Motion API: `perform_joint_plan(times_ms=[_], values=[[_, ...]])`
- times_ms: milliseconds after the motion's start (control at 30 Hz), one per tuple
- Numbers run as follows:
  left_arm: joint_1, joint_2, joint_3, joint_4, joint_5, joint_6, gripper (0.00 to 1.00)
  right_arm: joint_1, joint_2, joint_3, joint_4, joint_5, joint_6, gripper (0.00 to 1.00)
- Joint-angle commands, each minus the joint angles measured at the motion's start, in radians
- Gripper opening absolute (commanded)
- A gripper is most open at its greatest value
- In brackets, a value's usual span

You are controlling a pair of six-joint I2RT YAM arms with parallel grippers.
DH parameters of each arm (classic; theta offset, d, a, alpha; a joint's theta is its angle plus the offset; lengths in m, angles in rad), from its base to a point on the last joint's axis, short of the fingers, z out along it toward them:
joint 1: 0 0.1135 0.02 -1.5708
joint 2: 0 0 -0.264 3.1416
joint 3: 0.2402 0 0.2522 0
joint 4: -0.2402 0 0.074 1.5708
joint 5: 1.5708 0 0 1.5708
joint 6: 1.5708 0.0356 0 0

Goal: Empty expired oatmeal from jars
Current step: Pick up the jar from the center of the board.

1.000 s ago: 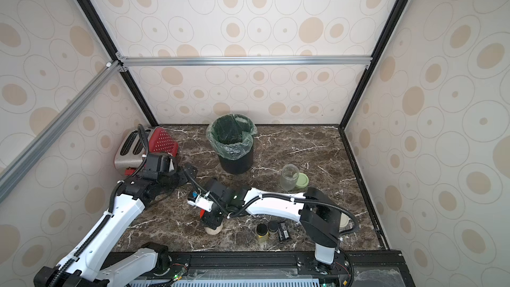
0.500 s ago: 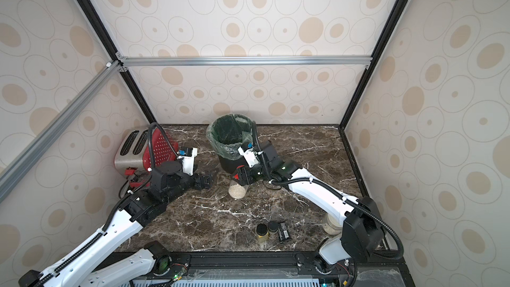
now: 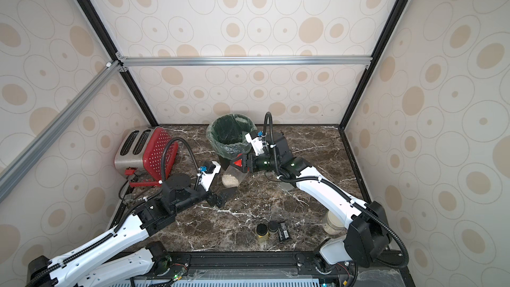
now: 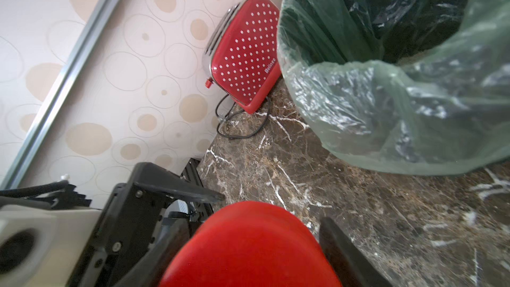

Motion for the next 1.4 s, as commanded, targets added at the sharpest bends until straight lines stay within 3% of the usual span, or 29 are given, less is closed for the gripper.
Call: perform_joint_plan(times_ms=[0,933,1000,1200,1367], values=[[-0.006,0.024,0.030,0.047,0.018,0.050,0.99,-0.001,-0.044,0.001,0.130,-0.044,0.066,0.46],[-0.005,0.116,0.137,0.053,-0.070,0.254,0.68,0.041,-0.027,-0.019,0.132,-0.094,0.052,0.50],[-0.006,0.117,0.141,0.050,-0.067,0.268,0.65,0.041,-0.027,-0.013,0.120,-0.098,0.043,0.56],[-0.006,0.097,0.140,0.046,-0.049,0.298,0.55,0.035,-0.008,0.049,-0.026,-0.093,-0.034,0.85],[-0.005,0.076,0.112,0.074,-0.044,0.299,0.51,0.034,-0.022,0.090,-0.168,-0.047,-0.086,0.99]])
